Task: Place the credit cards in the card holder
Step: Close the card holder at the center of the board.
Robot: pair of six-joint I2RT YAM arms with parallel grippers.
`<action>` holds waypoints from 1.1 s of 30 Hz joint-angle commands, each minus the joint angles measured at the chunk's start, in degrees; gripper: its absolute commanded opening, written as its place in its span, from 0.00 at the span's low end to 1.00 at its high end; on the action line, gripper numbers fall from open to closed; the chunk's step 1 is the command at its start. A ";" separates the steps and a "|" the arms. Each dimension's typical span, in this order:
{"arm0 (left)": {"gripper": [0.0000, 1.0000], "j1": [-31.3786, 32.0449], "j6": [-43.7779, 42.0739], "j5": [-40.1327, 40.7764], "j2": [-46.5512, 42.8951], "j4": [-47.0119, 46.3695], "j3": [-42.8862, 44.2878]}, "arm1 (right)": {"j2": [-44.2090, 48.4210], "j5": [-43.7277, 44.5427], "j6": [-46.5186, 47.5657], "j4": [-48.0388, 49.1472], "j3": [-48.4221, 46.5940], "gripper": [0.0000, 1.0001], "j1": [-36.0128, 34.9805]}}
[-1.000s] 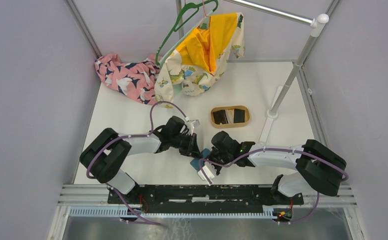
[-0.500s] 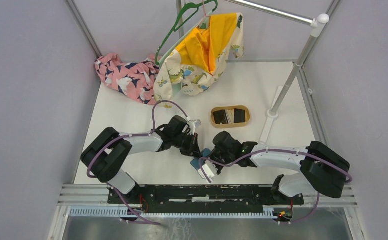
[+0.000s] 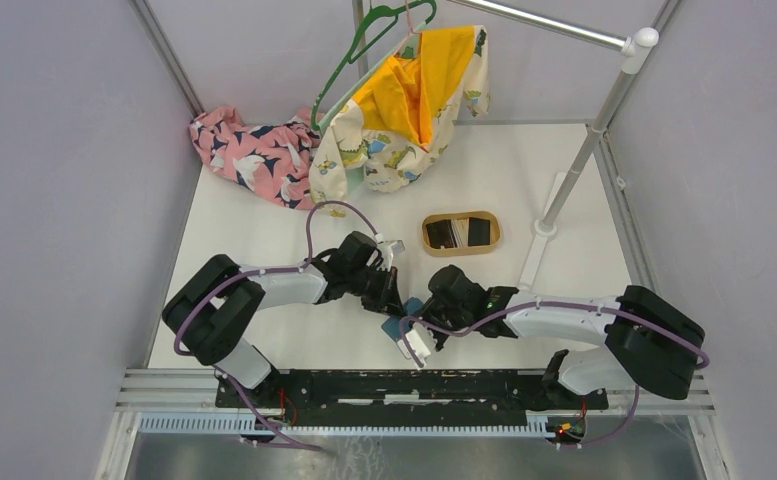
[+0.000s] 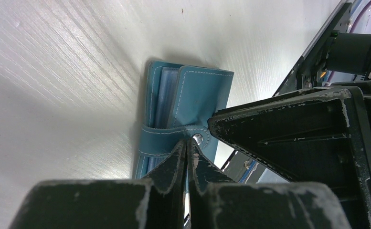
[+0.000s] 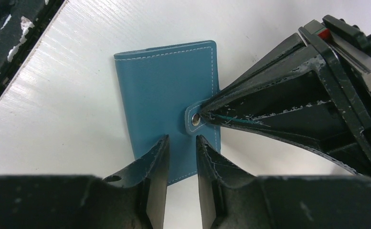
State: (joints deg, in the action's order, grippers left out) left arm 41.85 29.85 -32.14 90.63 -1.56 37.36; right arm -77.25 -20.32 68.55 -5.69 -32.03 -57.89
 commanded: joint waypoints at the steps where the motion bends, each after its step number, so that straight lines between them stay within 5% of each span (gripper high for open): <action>1: 0.09 1.54 -3.39 3.93 2.45 5.16 -0.83 | -2.68 2.27 -1.11 0.95 -0.14 0.32 -1.38; 33: 0.08 1.59 -3.74 3.28 3.82 5.05 0.14 | -6.38 4.52 -3.36 -0.47 -6.89 0.25 -5.20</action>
State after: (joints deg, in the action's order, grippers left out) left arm 41.87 29.85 -32.23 91.26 -0.30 38.33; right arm -81.82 -15.09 65.25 -6.94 -36.71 -62.24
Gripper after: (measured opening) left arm 0.087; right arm 0.265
